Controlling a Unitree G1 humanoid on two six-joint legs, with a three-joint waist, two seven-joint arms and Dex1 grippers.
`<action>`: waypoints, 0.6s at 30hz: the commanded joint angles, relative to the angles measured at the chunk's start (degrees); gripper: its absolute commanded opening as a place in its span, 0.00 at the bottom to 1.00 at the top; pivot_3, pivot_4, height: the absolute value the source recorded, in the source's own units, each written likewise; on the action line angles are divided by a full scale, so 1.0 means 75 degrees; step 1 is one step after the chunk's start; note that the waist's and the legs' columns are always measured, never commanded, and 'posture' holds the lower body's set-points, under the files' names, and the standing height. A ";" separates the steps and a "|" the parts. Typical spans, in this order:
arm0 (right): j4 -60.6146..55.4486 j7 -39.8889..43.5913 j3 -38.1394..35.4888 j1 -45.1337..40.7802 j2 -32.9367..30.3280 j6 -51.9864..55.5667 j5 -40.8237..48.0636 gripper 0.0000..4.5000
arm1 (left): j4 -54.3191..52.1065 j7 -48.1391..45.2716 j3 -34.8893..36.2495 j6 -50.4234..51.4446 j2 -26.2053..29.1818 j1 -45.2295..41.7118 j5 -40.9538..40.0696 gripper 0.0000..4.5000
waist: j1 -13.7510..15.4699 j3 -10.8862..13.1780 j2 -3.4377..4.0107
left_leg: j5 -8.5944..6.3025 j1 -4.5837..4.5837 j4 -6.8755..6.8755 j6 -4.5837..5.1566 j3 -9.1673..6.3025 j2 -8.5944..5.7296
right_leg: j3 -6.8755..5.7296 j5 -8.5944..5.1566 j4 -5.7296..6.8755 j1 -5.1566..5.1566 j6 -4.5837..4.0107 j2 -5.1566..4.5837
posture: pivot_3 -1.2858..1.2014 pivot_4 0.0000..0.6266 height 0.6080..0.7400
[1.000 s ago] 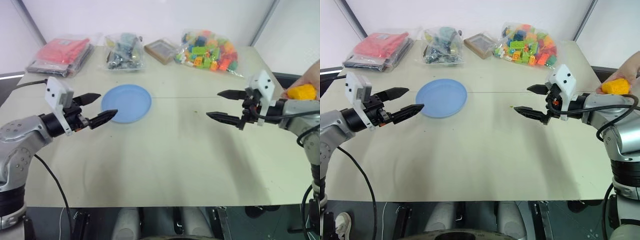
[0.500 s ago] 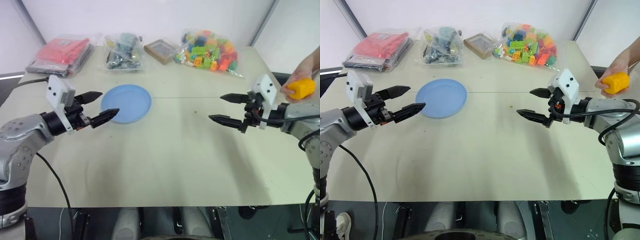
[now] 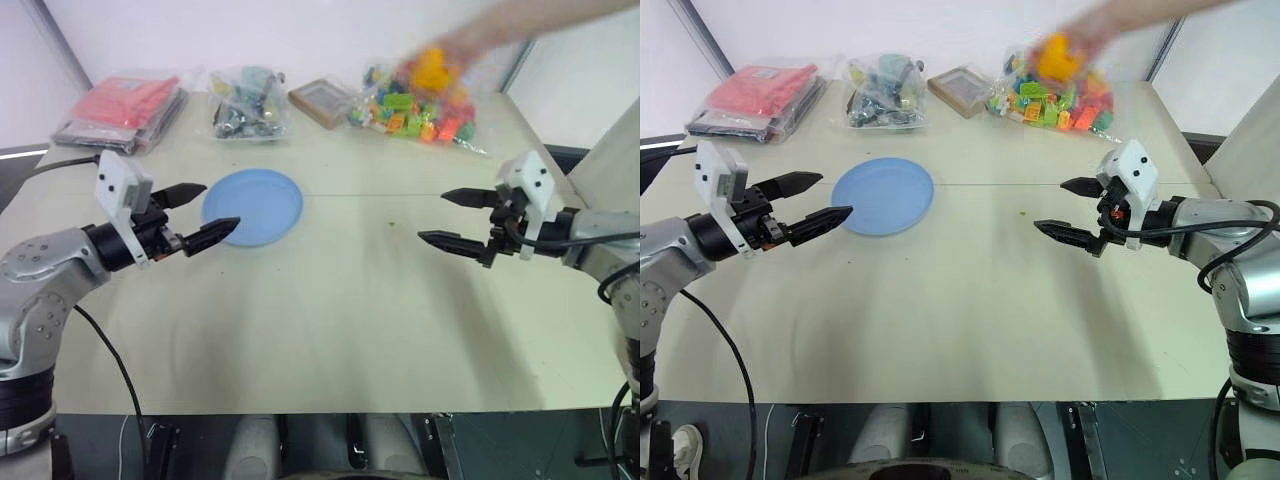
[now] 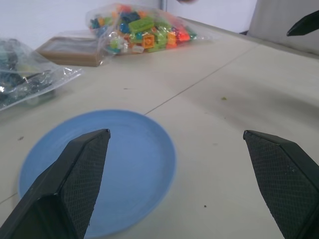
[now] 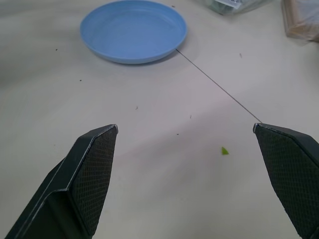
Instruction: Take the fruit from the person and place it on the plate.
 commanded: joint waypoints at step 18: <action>-0.0177 -0.5260 -0.0423 -0.2375 0.4538 0.0336 -0.0066 0.99 | 0.0005 0.0012 -0.0517 -0.0979 -0.0052 -0.0271 0.0915 1.00 | -0.0007 -0.0001 -0.0001 | 0.0004 -0.0004 0.0000 -0.0007 0.0005 0.0000 | 0.0002 0.0001 0.0020 -0.0012 0.0000 -0.0002 | 0.52 0.24 0.93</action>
